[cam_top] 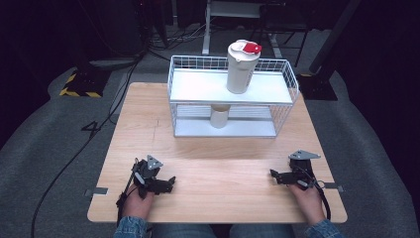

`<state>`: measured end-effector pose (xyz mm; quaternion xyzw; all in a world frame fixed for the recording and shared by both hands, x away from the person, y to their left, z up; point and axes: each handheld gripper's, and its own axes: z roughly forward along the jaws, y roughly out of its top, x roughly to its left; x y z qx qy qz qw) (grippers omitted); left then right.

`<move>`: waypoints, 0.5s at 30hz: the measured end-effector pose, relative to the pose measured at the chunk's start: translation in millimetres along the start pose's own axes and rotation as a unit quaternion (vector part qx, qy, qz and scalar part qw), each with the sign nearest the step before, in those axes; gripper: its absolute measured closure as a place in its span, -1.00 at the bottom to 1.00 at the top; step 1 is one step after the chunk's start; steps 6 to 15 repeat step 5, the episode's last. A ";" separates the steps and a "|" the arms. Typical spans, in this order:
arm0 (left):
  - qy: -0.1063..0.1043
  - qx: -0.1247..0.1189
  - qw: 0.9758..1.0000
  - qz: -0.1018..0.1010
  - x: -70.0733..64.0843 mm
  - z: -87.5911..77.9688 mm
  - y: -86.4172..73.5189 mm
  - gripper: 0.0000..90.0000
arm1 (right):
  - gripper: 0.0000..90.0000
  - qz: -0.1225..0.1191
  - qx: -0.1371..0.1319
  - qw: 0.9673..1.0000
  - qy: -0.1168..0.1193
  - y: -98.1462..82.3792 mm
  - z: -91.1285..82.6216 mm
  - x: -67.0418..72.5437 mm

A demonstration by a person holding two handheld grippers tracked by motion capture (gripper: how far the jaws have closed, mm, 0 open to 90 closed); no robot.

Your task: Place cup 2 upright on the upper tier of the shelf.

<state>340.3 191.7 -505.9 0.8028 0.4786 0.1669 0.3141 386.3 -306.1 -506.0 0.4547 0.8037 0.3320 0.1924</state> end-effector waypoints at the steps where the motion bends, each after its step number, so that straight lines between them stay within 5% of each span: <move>1: 0.000 0.000 1.000 0.000 0.0 0.0 0.0 -1.00 | -1.00 0.000 0.000 1.000 0.000 0.0 0.0 -0.1; 15: 0.000 0.000 1.000 0.000 0.0 0.0 0.0 -1.00 | -1.00 0.006 0.000 1.000 -0.005 -0.4 -0.4 1.2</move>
